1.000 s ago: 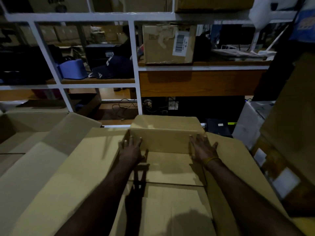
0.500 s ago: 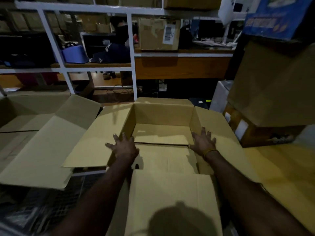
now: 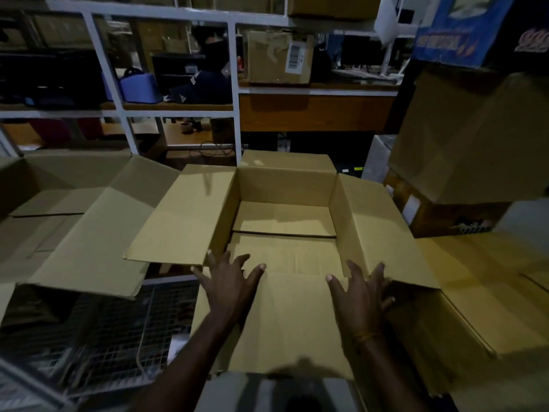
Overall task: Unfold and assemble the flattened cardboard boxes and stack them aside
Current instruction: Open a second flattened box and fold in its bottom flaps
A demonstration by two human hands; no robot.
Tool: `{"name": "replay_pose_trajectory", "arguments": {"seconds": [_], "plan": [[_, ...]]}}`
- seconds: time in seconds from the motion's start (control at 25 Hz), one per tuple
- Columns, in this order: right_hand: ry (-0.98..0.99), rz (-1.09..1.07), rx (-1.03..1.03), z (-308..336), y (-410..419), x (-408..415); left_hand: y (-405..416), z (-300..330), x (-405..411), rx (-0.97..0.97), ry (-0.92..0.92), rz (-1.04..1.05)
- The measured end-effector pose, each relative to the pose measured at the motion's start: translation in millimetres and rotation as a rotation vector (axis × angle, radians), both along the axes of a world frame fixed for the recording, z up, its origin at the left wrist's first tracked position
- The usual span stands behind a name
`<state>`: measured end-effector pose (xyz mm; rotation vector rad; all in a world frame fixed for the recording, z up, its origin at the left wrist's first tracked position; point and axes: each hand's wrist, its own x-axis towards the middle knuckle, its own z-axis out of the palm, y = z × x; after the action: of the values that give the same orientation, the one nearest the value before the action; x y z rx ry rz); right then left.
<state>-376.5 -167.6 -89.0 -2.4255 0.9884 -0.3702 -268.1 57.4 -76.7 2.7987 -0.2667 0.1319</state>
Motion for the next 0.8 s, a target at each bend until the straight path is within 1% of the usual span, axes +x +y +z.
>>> {"name": "replay_pose_trajectory", "arguments": {"seconds": [0.12, 0.24, 0.36, 0.44, 0.6, 0.8], "plan": [[-0.047, -0.017, 0.133, -11, 8, -24, 13, 1, -9, -0.006, 0.067, 0.023], [-0.103, 0.018, 0.181, -2, 5, -21, 23, 0, -2, -0.051, 0.179, -0.009], [-0.074, 0.04, 0.218, 9, -8, -8, 29, -6, 24, -0.019, 0.16, -0.066], [-0.135, 0.052, 0.22, 9, -13, 0, 30, -10, 33, -0.049, 0.105, -0.072], [-0.268, 0.021, 0.18, -1, -9, 12, 27, -18, 31, -0.196, -0.121, -0.049], [-0.408, -0.045, 0.143, -1, -6, 36, 22, -14, 55, -0.356, -0.323, -0.117]]}}
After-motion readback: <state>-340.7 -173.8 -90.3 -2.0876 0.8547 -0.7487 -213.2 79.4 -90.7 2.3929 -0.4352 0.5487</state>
